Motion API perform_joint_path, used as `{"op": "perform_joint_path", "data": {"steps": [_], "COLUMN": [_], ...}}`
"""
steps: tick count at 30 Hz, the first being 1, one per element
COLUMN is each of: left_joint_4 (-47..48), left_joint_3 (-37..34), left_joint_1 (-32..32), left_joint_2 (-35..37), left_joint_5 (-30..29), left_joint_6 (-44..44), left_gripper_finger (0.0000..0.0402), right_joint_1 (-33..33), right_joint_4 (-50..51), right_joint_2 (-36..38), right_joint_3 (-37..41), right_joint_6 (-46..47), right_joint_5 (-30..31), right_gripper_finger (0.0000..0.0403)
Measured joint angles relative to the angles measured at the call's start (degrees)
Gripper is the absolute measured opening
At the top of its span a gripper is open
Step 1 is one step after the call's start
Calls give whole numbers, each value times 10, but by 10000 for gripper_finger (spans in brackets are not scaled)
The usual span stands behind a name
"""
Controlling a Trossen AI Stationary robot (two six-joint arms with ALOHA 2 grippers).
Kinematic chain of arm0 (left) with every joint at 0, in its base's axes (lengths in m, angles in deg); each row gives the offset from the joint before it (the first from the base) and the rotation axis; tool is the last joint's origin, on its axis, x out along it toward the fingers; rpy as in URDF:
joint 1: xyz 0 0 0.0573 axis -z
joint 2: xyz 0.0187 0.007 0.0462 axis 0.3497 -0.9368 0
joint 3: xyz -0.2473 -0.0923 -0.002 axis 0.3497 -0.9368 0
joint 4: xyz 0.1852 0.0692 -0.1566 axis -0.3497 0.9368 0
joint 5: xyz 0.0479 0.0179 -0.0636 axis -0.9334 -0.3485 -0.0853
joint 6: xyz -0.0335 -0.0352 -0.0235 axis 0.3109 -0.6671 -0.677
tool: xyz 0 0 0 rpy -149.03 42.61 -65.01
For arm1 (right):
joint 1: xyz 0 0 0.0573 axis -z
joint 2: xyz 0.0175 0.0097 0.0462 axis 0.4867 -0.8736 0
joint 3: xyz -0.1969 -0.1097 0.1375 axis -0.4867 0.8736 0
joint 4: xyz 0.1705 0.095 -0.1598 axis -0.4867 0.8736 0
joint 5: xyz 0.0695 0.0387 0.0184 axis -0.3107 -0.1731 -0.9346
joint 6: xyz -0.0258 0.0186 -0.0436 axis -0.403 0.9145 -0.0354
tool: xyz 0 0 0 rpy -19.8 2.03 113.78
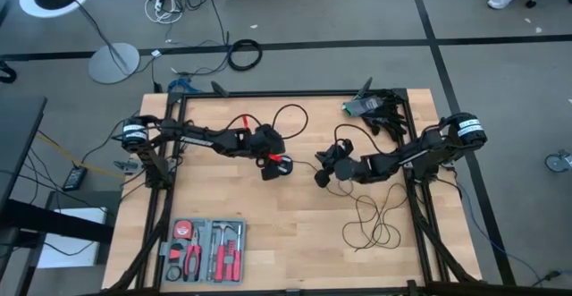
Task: Coil cords
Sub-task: Uncoil the black wire from the spool
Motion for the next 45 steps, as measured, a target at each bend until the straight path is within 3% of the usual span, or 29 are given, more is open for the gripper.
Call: {"op": "perform_joint_path", "data": {"steps": [5,10,18,27,33,41,45], "left_joint_4": [-21,-27,-26,-33,-39,-41,-34], "left_joint_3": [0,0,0,0,0,0,0], "left_joint_1": [9,12,11,11,11,11,11], "left_joint_2": [0,-1,-8,-20,-23,-28,-30], "left_joint_5": [0,0,1,17,16,11,11], "left_joint_6": [3,-2,10,11,11,10,-1], "left_gripper_finger": [228,230,229,229,229,229,229], "right_joint_1": [12,15,21,23,25,63,76], "right_joint_4": [-11,-29,-35,-42,-42,-39,-41], "right_joint_2": [0,0,0,0,0,-124,-167], "right_joint_3": [0,0,0,0,-1,-63,-112], "right_joint_6": [-14,-16,-40,-31,-112,-177,-191], "right_joint_5": [-66,-128,-133,-134,-144,-201,-199], "right_gripper_finger": [71,95,125,129,132,132,131]}}
